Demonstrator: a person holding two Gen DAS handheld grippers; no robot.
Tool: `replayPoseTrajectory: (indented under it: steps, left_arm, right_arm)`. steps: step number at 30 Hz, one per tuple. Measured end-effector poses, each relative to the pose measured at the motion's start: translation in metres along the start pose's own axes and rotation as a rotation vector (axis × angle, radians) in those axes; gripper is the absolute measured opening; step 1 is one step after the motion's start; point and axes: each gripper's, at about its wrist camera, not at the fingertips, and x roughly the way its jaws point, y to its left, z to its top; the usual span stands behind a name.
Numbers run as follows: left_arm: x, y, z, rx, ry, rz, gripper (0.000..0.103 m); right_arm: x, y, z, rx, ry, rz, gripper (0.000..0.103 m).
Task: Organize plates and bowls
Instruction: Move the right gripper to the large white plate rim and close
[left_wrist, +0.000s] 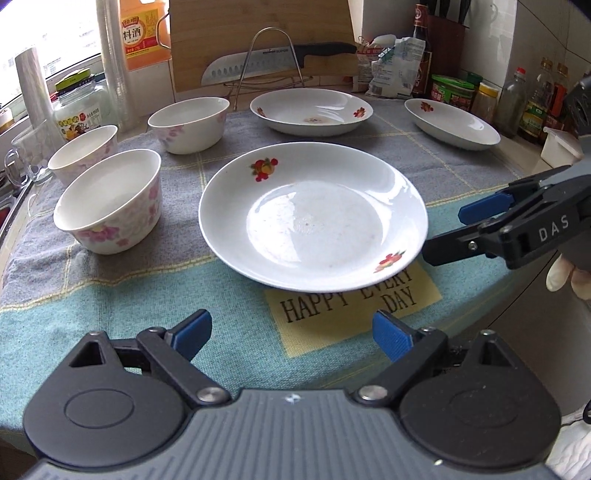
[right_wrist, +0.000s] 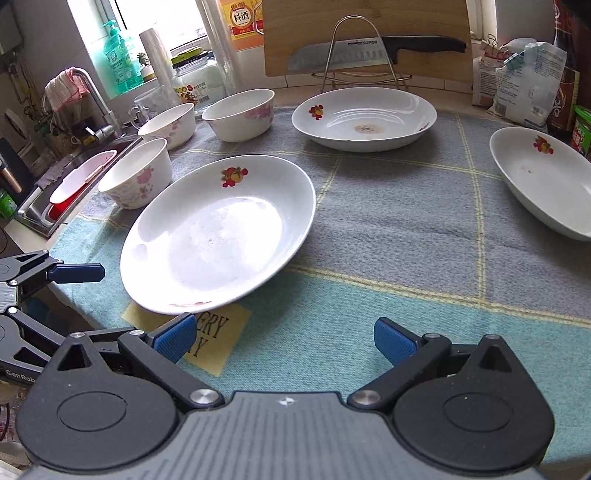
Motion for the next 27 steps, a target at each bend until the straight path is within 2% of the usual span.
replayPoseTrajectory:
  steps: [3, 12, 16, 21, 27]
  left_arm:
    - [0.006, 0.006, 0.001, 0.027, 0.004, -0.027, 0.094]
    - [0.026, 0.017, 0.009, 0.103, 0.002, -0.097, 0.096]
    - [0.031, 0.021, 0.012, 0.133, -0.002, -0.118, 0.102]
    - [0.034, 0.026, 0.013, 0.152, -0.017, -0.138, 0.102]
    - [0.037, 0.031, 0.015, 0.168, -0.031, -0.156, 0.103]
  right_arm:
    - [0.008, 0.005, 0.006, 0.014, 0.005, 0.030, 0.103]
    - [0.032, 0.013, 0.028, 0.070, 0.032, 0.026, 0.103]
    - [0.043, 0.017, 0.041, 0.100, 0.052, 0.005, 0.103]
    - [0.055, 0.021, 0.056, 0.113, 0.105, -0.027, 0.103]
    - [0.057, 0.027, 0.056, 0.109, 0.109, -0.063, 0.103]
